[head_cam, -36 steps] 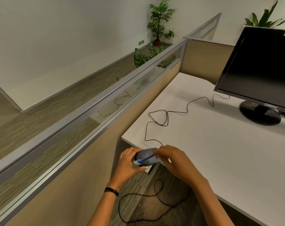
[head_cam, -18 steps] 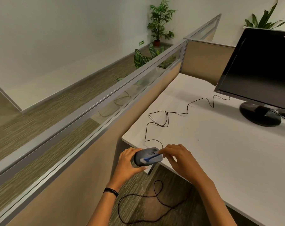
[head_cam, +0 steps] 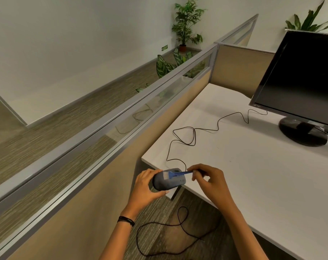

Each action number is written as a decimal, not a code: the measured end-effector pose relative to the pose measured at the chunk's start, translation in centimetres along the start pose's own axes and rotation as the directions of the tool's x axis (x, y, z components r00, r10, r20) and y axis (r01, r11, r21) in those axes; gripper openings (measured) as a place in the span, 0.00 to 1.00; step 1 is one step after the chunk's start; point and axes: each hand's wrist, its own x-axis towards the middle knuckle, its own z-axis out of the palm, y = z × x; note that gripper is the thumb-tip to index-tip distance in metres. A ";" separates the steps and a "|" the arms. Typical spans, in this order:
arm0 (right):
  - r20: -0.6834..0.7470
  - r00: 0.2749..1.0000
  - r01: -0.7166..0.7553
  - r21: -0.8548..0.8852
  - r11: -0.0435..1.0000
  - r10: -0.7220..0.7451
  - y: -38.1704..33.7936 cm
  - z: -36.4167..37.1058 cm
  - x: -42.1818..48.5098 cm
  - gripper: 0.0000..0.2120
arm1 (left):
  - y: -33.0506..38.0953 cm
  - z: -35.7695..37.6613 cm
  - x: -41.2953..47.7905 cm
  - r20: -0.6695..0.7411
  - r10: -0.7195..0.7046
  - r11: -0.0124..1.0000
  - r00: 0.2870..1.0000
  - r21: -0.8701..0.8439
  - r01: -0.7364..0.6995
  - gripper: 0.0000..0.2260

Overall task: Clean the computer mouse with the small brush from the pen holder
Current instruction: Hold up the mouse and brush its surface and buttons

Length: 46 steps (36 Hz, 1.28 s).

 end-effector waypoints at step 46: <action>0.136 0.990 -0.045 -0.022 0.999 0.047 1.5 0.6 -0.4 0.16 | -0.2 0.2 0.1 -0.002 0.018 1.000 1.000 -0.004 -0.018 0.28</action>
